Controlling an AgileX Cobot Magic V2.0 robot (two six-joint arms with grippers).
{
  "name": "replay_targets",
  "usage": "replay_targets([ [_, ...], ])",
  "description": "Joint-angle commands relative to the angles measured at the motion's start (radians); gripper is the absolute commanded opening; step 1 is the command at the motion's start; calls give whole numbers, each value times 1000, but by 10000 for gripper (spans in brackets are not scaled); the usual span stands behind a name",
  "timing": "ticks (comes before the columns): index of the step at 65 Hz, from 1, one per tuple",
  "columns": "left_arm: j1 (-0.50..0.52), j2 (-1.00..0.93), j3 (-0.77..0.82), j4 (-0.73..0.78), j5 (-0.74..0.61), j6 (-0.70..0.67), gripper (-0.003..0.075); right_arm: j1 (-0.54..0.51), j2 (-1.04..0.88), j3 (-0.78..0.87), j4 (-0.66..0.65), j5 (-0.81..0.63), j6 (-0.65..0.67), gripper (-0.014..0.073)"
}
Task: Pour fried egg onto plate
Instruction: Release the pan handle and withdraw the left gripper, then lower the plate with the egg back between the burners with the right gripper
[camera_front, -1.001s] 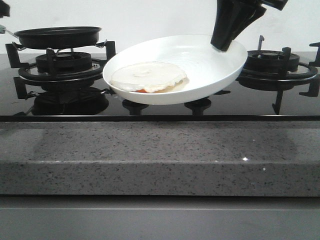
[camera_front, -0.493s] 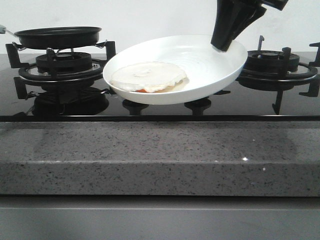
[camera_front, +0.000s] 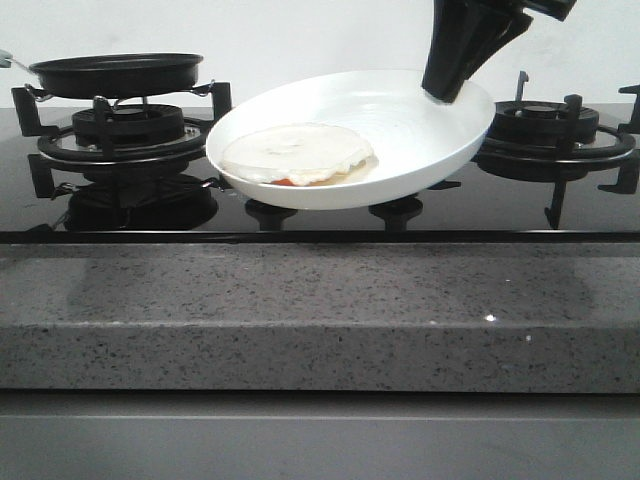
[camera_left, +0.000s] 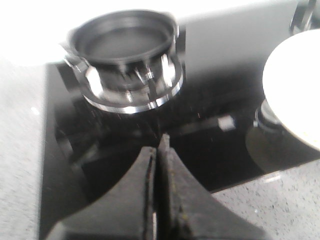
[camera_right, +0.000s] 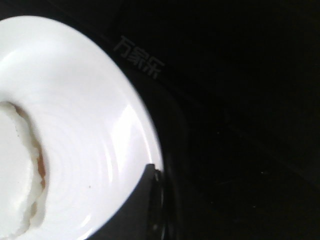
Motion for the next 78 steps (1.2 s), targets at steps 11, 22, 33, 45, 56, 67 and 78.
replay_targets([
  [11,-8,-192,82,-3,-207,-11,-20,-4,-58,-25,32,-31,-3,-57],
  [22,-8,-227,92,-3,-209,-11,-19,-4,-58,-25,32,-30,-3,-57],
  [33,-8,-227,92,-3,-209,-11,-19,-4,-58,-25,35,-38,-3,-57],
  [45,-8,-227,92,-3,-209,-11,-19,-4,-58,-25,62,-59,-3,-57],
  [56,-8,-227,92,-3,-209,-11,-19,-4,-58,-25,90,-102,15,-57],
  [67,-8,-227,92,-3,-209,-11,-19,-20,-50,-38,91,-217,82,-57],
  [78,-8,-227,92,-3,-209,-11,-19,-61,-2,-106,93,-275,124,-57],
])
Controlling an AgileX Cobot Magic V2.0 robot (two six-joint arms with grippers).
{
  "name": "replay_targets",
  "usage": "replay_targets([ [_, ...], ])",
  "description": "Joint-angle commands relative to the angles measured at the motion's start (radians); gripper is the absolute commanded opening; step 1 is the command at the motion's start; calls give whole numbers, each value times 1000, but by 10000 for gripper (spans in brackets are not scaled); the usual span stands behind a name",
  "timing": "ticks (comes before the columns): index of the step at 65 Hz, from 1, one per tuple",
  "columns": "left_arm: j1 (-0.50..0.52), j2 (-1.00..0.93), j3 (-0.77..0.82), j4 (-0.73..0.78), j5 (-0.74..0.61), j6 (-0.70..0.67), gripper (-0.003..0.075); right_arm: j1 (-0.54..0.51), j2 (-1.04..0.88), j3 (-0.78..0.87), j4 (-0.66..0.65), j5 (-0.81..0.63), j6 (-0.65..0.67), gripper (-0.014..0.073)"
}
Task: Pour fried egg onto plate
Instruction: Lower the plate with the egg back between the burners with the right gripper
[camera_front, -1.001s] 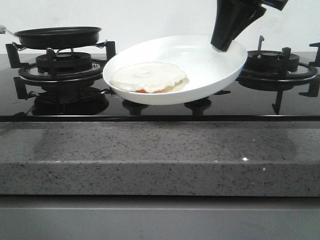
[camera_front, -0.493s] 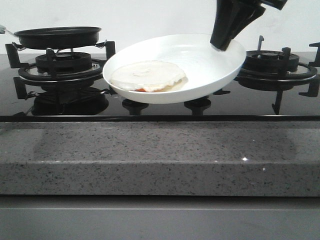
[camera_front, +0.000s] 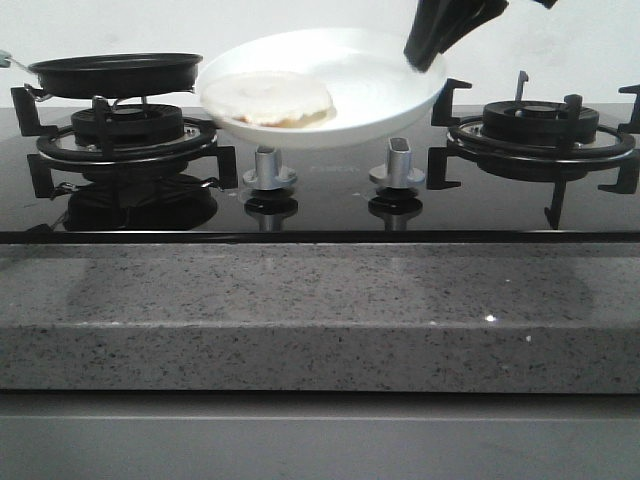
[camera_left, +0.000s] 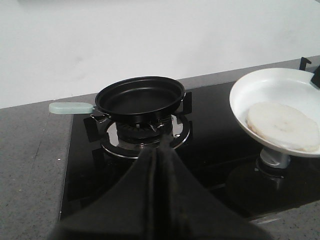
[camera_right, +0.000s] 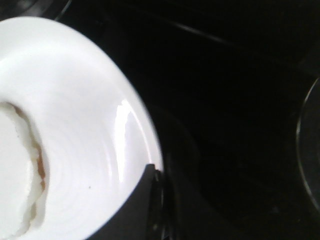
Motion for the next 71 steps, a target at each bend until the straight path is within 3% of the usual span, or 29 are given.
replay_targets([
  [1,-8,5,-27,-7,-88,-9,-19,-30,-18,-75,43,-88,32,-57],
  [17,14,5,-27,-7,-88,-9,-19,-83,105,-183,58,-95,50,-57],
  [55,14,5,-27,-7,-88,-9,-19,-91,197,-184,59,-28,50,-50],
  [60,14,5,-27,-7,-88,-9,-19,-91,197,-184,59,-27,50,-17],
  [71,14,5,-27,-7,-88,-9,-19,-91,197,-184,59,-27,50,153],
])
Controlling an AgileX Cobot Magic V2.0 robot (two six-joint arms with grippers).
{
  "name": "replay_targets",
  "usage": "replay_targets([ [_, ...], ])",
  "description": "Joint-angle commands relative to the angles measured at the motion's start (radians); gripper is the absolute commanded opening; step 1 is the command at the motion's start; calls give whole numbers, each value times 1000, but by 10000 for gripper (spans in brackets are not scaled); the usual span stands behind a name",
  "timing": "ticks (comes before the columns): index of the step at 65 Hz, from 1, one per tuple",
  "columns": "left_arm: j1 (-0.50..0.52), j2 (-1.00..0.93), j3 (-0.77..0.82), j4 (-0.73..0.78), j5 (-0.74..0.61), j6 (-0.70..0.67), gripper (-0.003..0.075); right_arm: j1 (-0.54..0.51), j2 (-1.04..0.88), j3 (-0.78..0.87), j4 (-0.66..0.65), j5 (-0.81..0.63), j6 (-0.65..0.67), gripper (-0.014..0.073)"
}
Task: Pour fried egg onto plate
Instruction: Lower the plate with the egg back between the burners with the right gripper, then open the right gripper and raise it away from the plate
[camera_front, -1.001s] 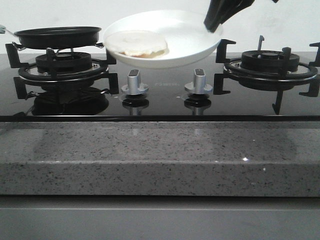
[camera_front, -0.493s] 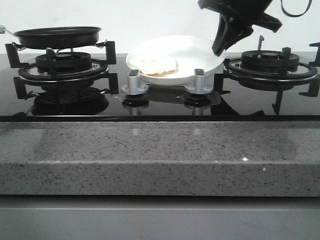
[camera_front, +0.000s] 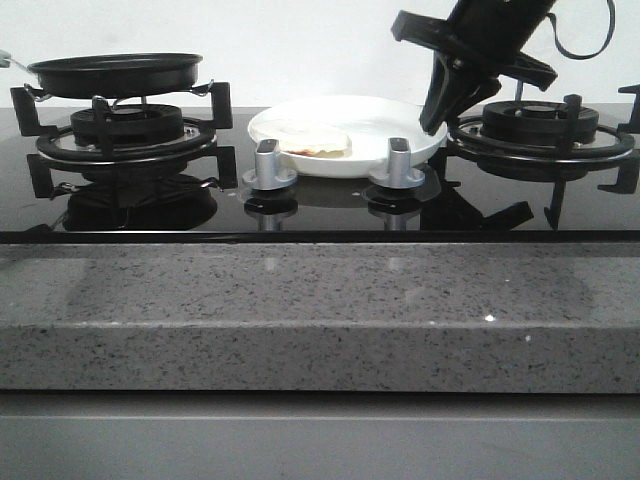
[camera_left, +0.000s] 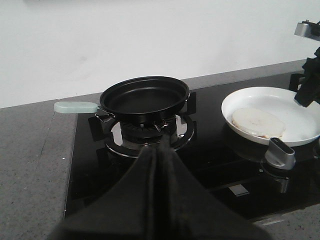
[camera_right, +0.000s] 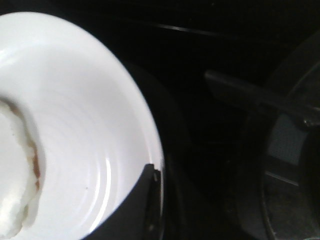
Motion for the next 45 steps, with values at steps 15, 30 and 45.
replay_targets([
  [15,2,5,-27,-7,-88,-8,-19,-4,-60,-52,30,-17,-5,205],
  [30,2,5,-27,-7,-88,-8,-19,-8,-70,-155,30,65,-5,187],
  [45,2,5,-27,-7,-88,-8,-19,-8,-70,-209,29,145,-5,-72],
])
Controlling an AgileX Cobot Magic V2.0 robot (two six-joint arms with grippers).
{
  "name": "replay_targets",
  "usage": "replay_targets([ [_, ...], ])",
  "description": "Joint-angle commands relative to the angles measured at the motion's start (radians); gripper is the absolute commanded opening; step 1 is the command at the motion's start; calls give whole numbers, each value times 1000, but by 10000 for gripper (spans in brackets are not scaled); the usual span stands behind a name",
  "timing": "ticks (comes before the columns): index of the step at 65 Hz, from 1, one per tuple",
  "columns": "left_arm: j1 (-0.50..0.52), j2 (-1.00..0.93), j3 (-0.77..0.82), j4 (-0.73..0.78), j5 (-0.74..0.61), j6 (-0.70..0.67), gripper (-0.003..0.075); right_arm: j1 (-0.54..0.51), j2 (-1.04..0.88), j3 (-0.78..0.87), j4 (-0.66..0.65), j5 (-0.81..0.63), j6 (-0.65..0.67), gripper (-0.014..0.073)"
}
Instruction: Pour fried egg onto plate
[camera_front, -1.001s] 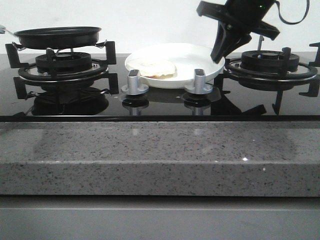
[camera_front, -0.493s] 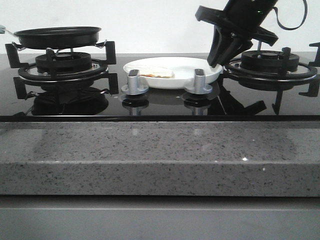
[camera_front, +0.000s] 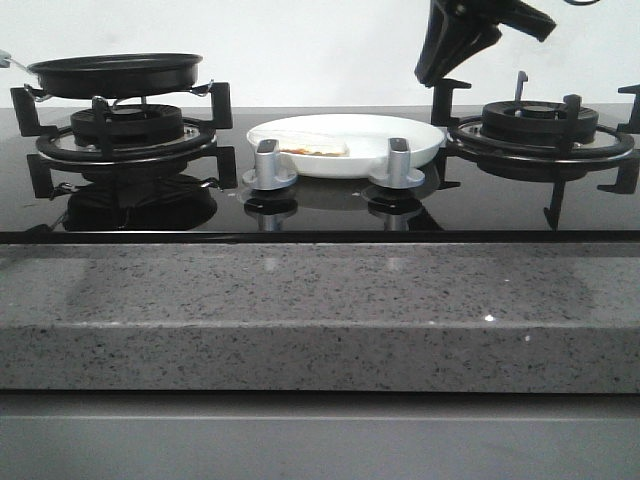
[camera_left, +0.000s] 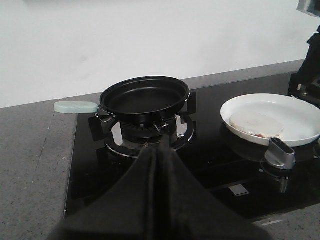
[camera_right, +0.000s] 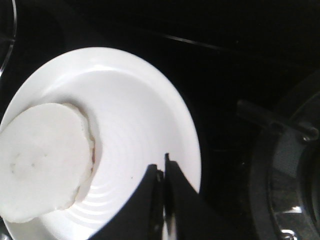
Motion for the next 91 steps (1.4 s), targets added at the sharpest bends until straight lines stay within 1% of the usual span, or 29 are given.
replay_targets([
  [1,2,5,-27,-7,-86,-8,-19,-8,-68,-42,27,3,-5,-66],
  [11,2,5,-27,-7,-86,-8,-19,-8,-72,-51,20,38,-6,-59],
  [16,2,5,-27,-7,-86,-8,-19,-8,-87,-51,-11,60,-7,-59],
  [30,2,5,-27,-7,-86,-8,-19,-6,-185,-44,-191,149,-9,-59],
  [37,2,5,-27,-7,-86,-8,-19,2,-258,6,-272,134,-9,-59],
  [41,2,5,-27,-7,-86,-8,-19,7,-312,70,-311,92,-9,-59],
  [47,2,5,-27,-7,-86,-8,-19,9,-403,202,-321,-1,-9,-59],
  [52,2,5,-27,-7,-86,-8,-19,9,-495,340,-321,-112,-9,-59],
  [57,2,5,-27,-7,-86,-8,-19,9,-612,500,-321,-258,-9,-59],
  [67,2,5,-27,-7,-86,-8,-19,9,-811,795,-321,-480,-10,-59],
  [79,2,5,-27,-7,-86,-8,-19,9,-1044,1085,-321,-634,-11,-59],
  [91,2,5,-27,-7,-86,-8,-19,9,-1270,1316,-321,-768,-11,-59],
])
